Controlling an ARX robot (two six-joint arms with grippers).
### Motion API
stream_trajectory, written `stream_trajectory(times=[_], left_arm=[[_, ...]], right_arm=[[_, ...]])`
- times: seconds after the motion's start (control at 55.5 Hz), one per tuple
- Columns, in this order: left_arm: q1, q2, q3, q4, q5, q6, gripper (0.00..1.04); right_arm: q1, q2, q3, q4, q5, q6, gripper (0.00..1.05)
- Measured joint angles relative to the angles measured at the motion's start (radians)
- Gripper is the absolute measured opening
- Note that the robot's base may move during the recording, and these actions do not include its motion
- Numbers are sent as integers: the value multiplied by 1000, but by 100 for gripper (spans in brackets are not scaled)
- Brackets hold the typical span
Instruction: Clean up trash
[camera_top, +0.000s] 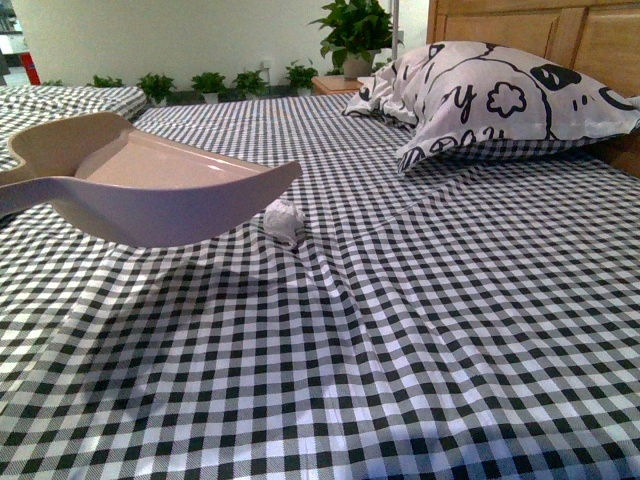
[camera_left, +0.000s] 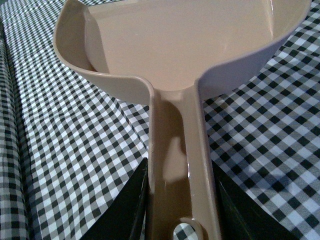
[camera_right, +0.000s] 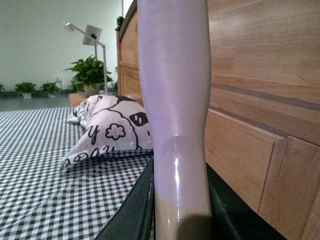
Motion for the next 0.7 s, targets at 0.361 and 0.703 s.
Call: stream_trajectory(times=[0.361, 0.703], left_arm=[[10, 136, 5, 84, 44, 24, 29], [9, 233, -67, 185, 68, 60, 29]], right_arm=[[0, 0, 0, 0, 0, 0, 21], [0, 0, 0, 0, 0, 0, 21]])
